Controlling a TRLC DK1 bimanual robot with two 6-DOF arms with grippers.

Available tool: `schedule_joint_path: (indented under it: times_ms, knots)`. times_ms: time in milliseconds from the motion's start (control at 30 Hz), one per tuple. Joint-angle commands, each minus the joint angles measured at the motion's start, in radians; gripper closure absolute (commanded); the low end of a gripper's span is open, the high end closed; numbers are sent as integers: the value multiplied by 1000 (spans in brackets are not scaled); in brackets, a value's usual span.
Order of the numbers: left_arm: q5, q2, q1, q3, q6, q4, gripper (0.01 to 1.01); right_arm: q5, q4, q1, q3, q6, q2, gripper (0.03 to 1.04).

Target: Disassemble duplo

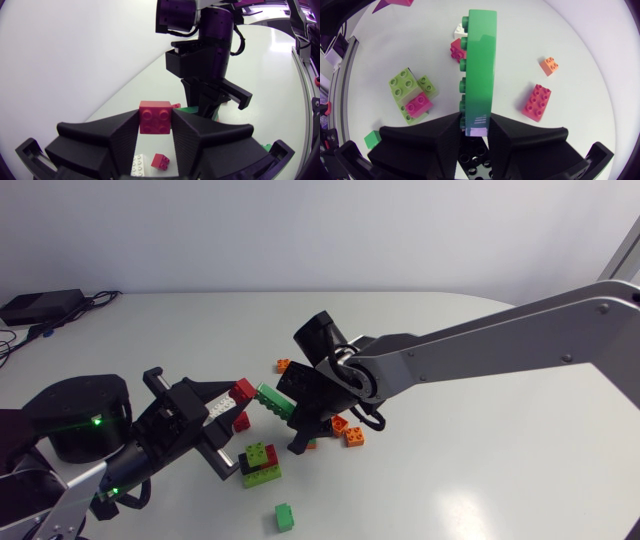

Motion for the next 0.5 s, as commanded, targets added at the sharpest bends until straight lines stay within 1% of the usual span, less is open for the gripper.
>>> schedule_joint_path:
  times_ms: [0, 167, 467]
  knots:
    - [-5, -16, 9, -12, -10, 4, 851, 9, -18, -9, 22, 23, 30, 789]
    - [-5, 4, 17, -4, -9, 5, 851, 26, -18, -15, 25, 32, 32, 789]
    - [-88, 179, 29, 56, 0, 13, 849, 27, -66, -20, 56, 37, 73, 774]
